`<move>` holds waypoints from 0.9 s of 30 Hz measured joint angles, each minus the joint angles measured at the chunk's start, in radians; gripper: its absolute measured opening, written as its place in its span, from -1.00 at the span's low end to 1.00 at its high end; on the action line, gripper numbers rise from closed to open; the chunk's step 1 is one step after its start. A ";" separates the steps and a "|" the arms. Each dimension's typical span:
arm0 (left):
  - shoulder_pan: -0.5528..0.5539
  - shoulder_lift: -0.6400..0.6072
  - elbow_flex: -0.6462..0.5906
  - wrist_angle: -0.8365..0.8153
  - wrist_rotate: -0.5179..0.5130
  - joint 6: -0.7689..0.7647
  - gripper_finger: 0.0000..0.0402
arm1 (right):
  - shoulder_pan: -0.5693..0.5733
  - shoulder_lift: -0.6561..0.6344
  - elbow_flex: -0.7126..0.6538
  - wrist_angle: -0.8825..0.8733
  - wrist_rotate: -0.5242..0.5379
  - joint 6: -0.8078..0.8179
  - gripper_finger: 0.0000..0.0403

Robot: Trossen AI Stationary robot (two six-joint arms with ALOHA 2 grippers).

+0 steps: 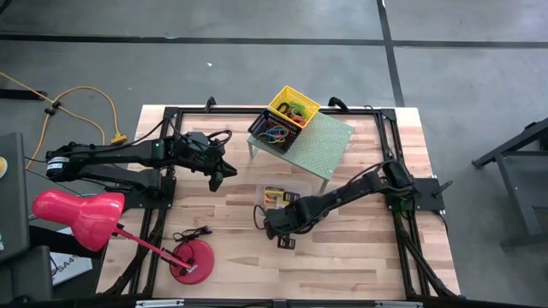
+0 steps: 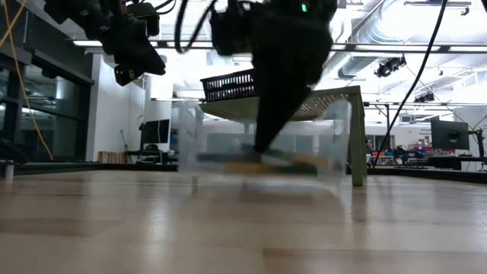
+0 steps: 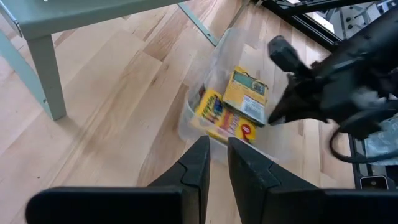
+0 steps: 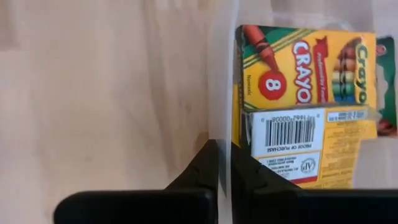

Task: Pick & Place Office Desk Supplies
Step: Put the transparent bin with crayon boxes on the shelf

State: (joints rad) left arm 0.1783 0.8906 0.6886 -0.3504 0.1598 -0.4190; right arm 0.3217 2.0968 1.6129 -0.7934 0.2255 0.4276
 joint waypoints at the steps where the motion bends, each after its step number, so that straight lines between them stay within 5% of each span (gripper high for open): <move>1: 0.000 0.000 0.000 0.000 0.000 0.000 -0.74 | 0.003 0.000 0.017 -0.013 0.003 -0.010 -0.98; 14: 0.000 0.000 0.000 0.000 0.000 0.000 -0.74 | 0.026 -0.001 0.277 -0.265 0.015 -0.092 -0.98; 27: 0.000 0.000 0.000 0.000 0.000 0.000 -0.74 | 0.058 -0.080 0.395 -0.406 -0.022 -0.414 -0.99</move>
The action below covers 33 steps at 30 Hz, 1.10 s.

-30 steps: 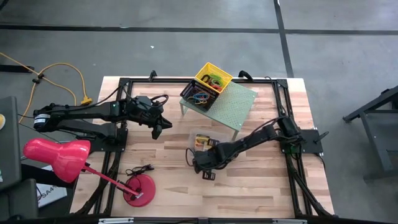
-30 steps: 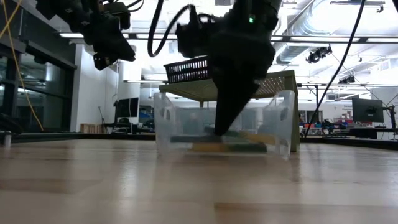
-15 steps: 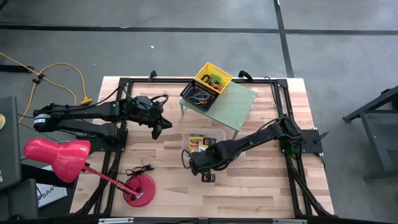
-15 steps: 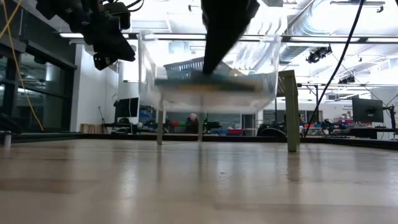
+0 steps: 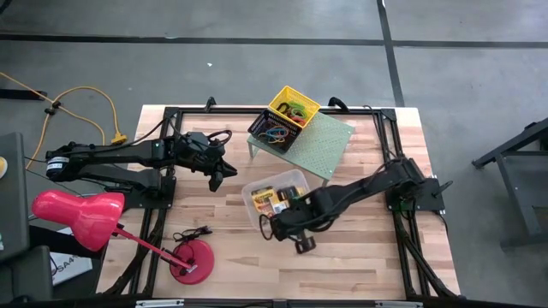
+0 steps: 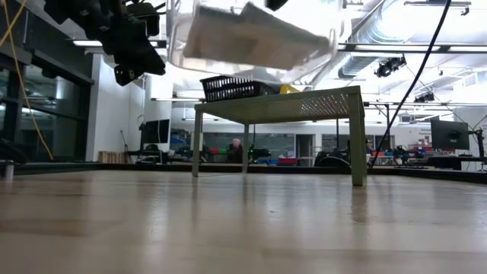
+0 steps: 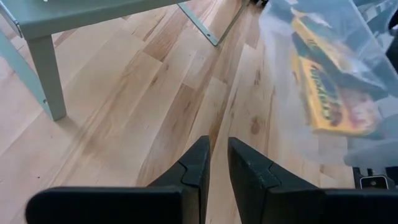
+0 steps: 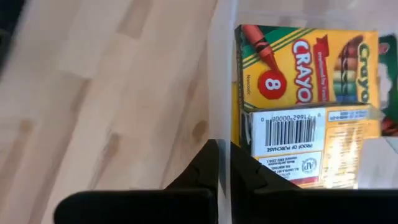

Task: Pick & Place Office Desk Supplies
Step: Put the transparent bin with crayon boxes on the shelf

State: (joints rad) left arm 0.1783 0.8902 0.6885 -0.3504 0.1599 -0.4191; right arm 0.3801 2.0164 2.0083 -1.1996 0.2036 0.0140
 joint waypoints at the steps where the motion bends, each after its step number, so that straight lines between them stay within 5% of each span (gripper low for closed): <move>1: 0.000 0.000 0.000 0.000 0.000 0.000 -0.74 | 0.000 -0.013 0.000 -0.004 -0.017 -0.018 -0.99; 14: 0.000 0.000 0.000 0.001 0.000 0.000 -0.74 | -0.017 -0.198 -0.011 -0.182 -0.178 -0.314 -0.99; 33: 0.000 0.000 0.000 0.001 0.000 0.000 -0.74 | -0.287 -0.279 -0.013 -0.365 -0.287 -0.617 -0.99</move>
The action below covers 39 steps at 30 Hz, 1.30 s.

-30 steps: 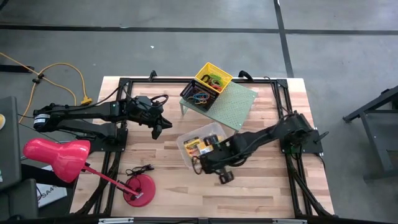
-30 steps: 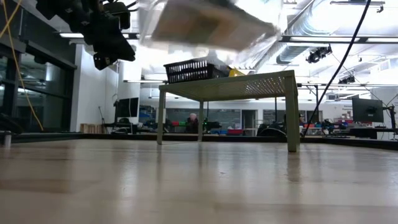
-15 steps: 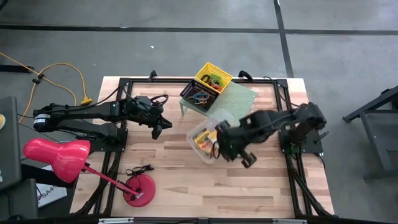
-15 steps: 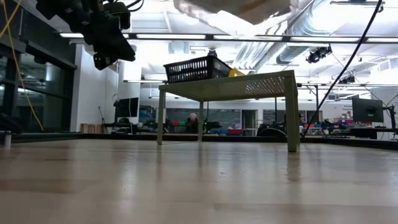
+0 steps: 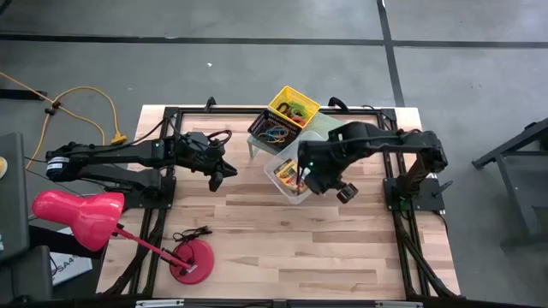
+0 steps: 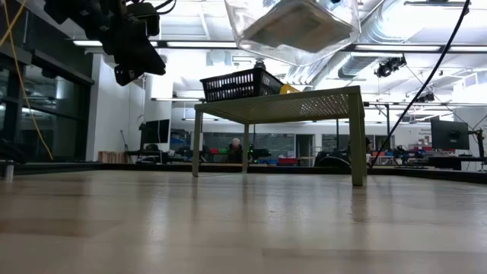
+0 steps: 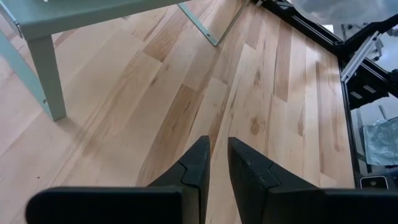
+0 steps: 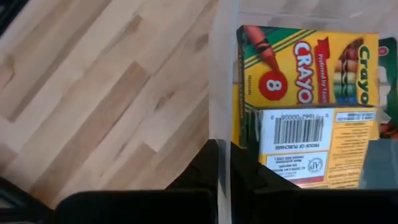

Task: Pick & Place Office Desk Supplies
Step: Put the transparent bin with crayon boxes on the shelf

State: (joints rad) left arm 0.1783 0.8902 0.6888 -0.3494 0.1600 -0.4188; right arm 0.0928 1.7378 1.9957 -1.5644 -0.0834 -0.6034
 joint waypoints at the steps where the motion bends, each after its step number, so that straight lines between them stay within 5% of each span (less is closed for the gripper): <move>1: 0.000 0.000 0.000 0.000 0.000 0.000 -0.74 | -0.010 0.000 0.000 -0.005 -0.007 -0.003 -0.99; 7: 0.000 0.000 0.000 0.000 0.000 0.000 -0.74 | -0.062 -0.062 -0.074 -0.005 -0.038 -0.077 -0.99; 23: 0.000 0.000 0.000 0.001 0.000 0.000 -0.74 | -0.193 -0.482 -0.622 0.275 -0.008 -0.299 -0.99; 39: 0.000 0.000 0.000 0.003 0.000 0.000 -0.74 | -0.471 -0.533 -0.703 0.285 -0.204 -0.696 -0.99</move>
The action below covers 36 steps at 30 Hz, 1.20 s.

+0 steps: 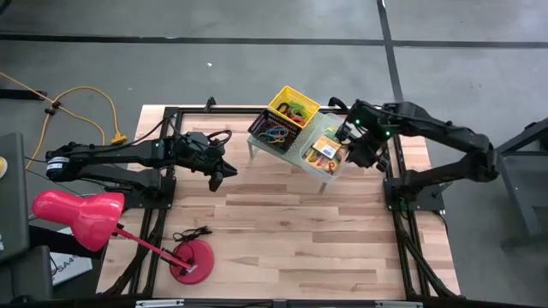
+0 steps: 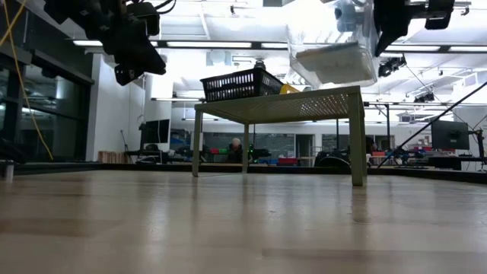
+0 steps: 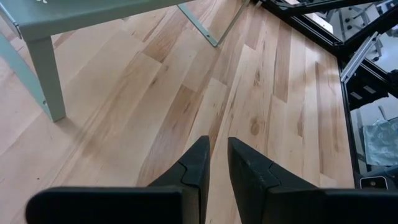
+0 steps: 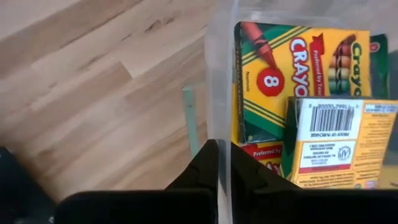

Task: Pick & Place Office Desk Supplies
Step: Put the transparent bin with crayon boxes on the shelf

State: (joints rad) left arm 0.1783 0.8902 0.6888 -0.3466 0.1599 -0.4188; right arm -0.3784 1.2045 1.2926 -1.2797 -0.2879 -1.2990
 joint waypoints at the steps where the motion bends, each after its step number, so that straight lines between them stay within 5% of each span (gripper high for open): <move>1: 0.000 0.000 0.000 0.000 0.000 0.000 -0.74 | -0.013 0.000 0.000 0.001 -0.005 -0.018 -0.99; 19: 0.000 0.000 0.000 0.006 0.000 0.000 -0.74 | -0.180 0.141 0.000 0.003 -0.051 -0.196 -0.99; 36: 0.000 0.000 0.000 0.005 0.000 0.000 -0.74 | -0.201 0.159 0.000 0.005 -0.026 -0.247 -0.99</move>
State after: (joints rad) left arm 0.1783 0.8902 0.6887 -0.3416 0.1599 -0.4189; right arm -0.5797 1.3632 1.2930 -1.2747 -0.3135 -1.5463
